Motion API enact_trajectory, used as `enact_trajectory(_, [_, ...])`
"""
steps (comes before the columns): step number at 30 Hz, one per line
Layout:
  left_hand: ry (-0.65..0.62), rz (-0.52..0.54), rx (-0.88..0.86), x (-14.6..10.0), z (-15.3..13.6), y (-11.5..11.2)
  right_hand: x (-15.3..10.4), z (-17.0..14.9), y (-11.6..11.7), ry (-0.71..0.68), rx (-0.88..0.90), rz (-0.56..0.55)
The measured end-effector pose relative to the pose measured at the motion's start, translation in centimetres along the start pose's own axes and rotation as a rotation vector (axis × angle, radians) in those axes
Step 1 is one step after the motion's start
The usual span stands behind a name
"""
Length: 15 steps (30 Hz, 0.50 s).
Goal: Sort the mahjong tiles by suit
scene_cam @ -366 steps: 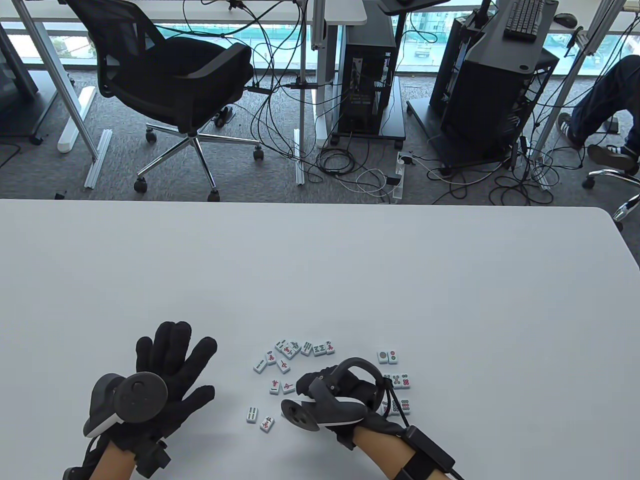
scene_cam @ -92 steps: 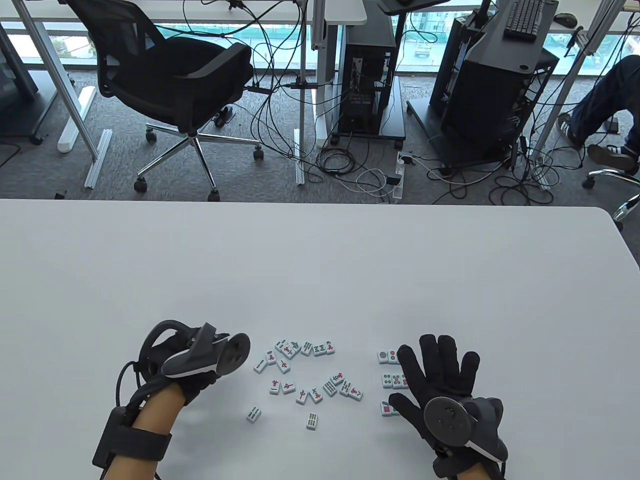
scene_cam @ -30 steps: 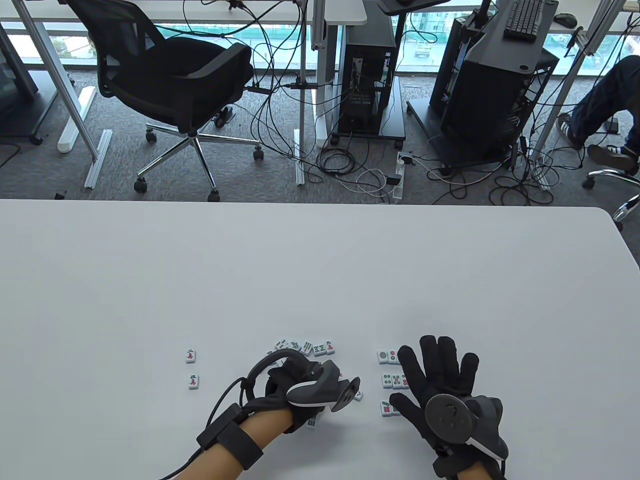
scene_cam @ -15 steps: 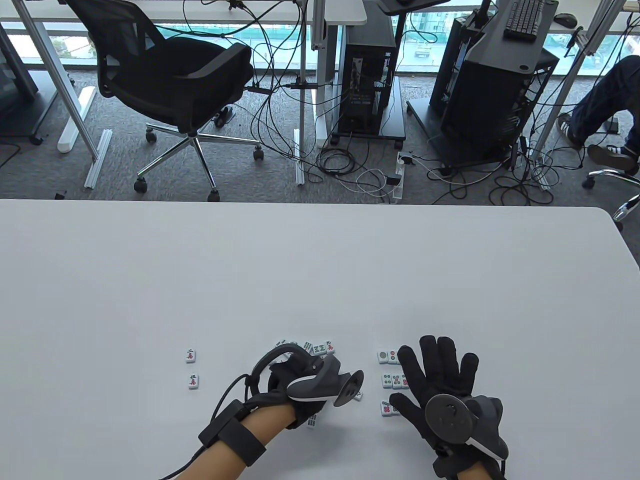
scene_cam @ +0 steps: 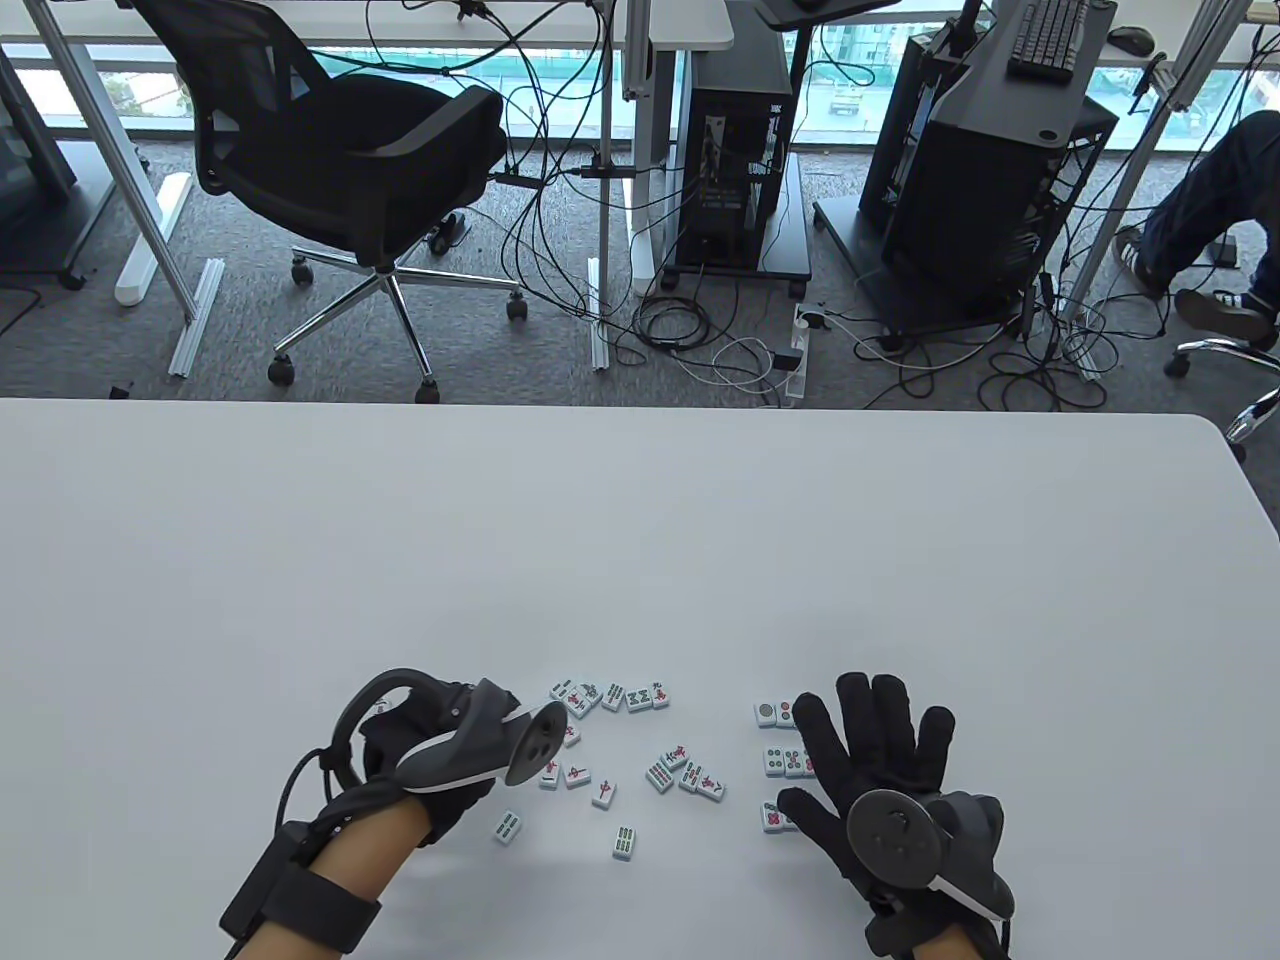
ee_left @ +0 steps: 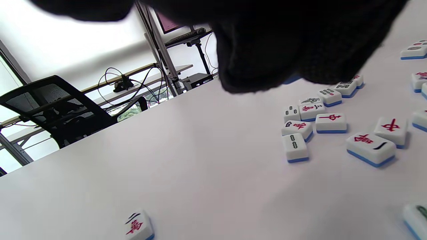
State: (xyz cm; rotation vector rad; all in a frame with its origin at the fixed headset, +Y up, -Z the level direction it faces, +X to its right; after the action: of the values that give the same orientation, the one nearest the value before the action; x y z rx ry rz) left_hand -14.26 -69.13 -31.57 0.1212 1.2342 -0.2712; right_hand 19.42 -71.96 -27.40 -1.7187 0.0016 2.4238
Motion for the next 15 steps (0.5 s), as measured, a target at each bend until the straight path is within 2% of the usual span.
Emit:
enact_trajectory(6, [0.075,-0.016,-0.046,-2.4,-3.8,-1.8,0.0,0.2,0.2,0.003,-0.008,0.01])
enact_trajectory(15, [0.132,-0.062,-0.079,-4.9,-6.5,-5.5,0.1,0.4,0.4,0.002,-0.023,0.025])
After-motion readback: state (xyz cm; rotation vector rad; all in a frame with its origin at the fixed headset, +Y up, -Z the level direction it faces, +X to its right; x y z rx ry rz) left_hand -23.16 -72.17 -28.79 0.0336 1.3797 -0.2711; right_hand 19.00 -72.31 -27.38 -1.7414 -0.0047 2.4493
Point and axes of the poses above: the tracker on the back of each hand, its own z axis roughly to the thumb side, its own x axis roughly from the wrist to the fingertips, y = z × x, the point moved 4 cm from there along x, roughly from the wrist to the fingertips, and after that the axes turned 6 degrees about -x, right-handed, at the moved point
